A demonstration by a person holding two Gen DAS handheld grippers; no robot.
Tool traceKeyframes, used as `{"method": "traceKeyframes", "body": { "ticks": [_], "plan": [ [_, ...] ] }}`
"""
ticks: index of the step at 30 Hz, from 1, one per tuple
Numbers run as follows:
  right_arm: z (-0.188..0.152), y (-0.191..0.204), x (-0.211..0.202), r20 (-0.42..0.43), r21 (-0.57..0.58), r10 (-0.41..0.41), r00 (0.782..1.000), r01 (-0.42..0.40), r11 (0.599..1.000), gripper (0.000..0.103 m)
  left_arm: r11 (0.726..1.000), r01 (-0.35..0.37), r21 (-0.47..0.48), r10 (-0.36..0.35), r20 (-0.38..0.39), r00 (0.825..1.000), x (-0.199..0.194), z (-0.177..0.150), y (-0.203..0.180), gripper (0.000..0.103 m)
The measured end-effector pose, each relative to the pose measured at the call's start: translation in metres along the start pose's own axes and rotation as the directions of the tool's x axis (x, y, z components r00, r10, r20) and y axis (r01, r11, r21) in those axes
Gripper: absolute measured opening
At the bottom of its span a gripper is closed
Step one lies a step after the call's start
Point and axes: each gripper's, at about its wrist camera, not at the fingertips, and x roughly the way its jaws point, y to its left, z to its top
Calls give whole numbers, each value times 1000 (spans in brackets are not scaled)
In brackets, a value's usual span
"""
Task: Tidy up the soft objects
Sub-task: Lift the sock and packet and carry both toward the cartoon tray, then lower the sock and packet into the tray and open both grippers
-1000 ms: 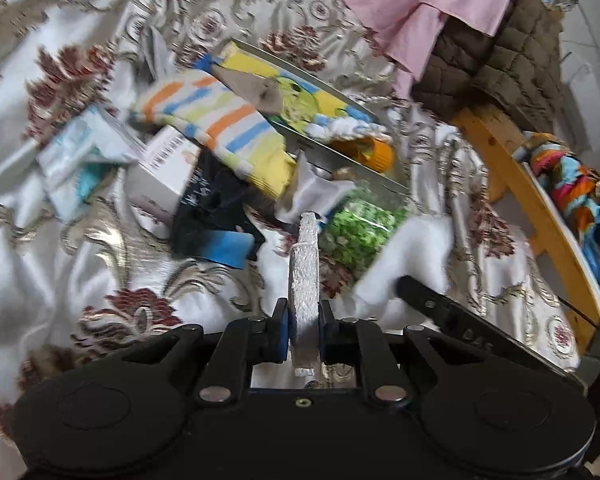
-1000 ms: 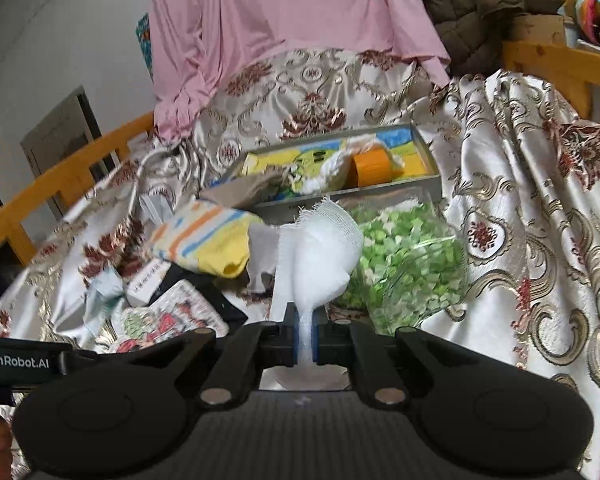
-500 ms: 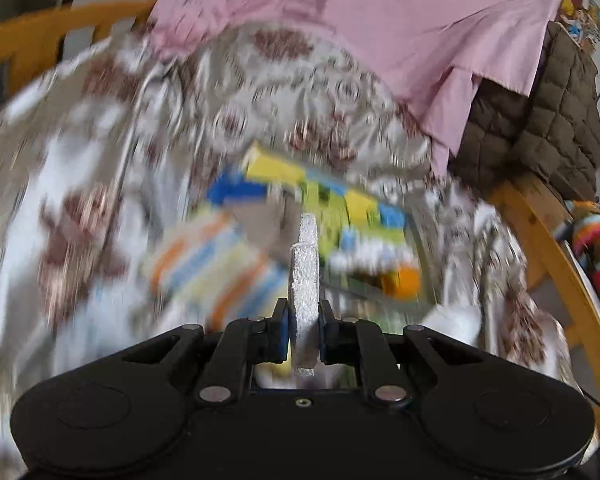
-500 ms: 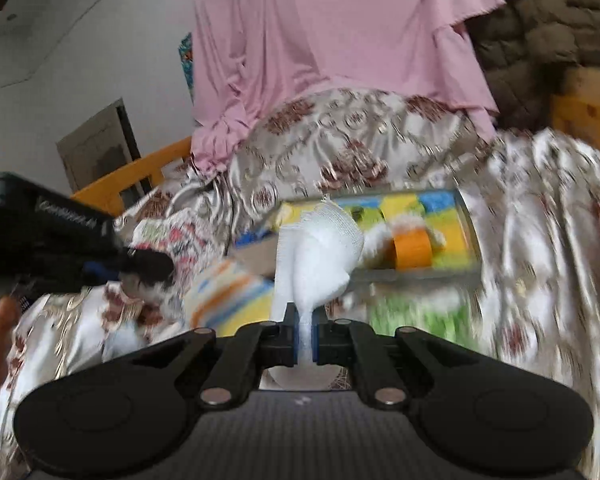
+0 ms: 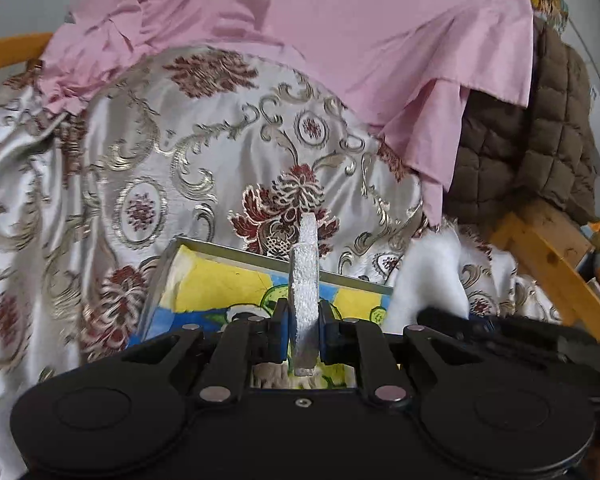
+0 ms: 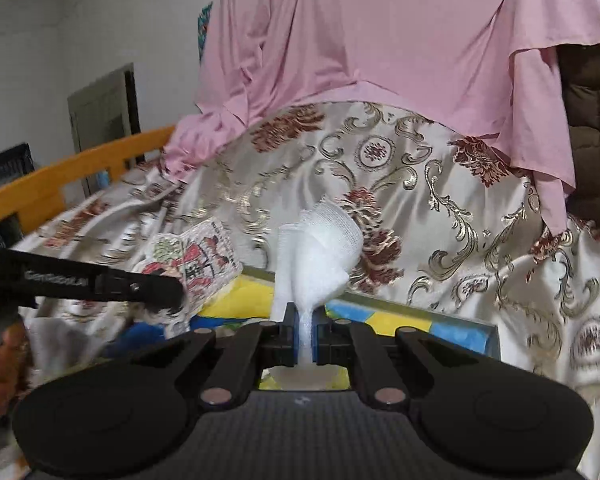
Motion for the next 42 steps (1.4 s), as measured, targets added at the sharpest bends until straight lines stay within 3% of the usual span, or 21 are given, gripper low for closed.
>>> {"method": "traceKeyframes", "body": {
  "ticks": [5, 7, 10, 15, 19, 23, 35, 42],
  "plan": [
    [10, -22, 26, -115, 14, 20, 993, -18, 1000, 6, 999, 19, 44, -12, -161, 987, 38, 28, -15, 14],
    [14, -27, 32, -141, 19, 31, 990, -28, 999, 6, 1000, 15, 14, -12, -204, 979, 45, 31, -17, 14],
    [22, -36, 42, -176, 42, 60, 983, -54, 998, 6, 999, 8, -43, -16, -203, 979, 57, 30, -12, 14],
    [21, -31, 56, -209, -93, 40, 977, -61, 994, 6, 996, 29, -89, -42, -157, 987, 86, 14, 5, 14],
    [20, -39, 68, -243, -64, 59, 968, -77, 995, 6, 990, 40, -137, -57, -119, 991, 104, 5, 20, 14],
    [14, -38, 79, -296, -123, 46, 954, -86, 989, 7, 978, 50, -202, -76, -127, 989, 117, -3, 29, 15],
    [-3, -36, 78, -318, -24, 141, 938, -157, 987, 9, 970, 117, -212, -148, -137, 979, 135, -19, 20, 15],
    [-9, -36, 78, -308, 27, 133, 942, -131, 991, 22, 968, 111, -223, -143, -132, 981, 136, -20, 25, 18]
  ]
}}
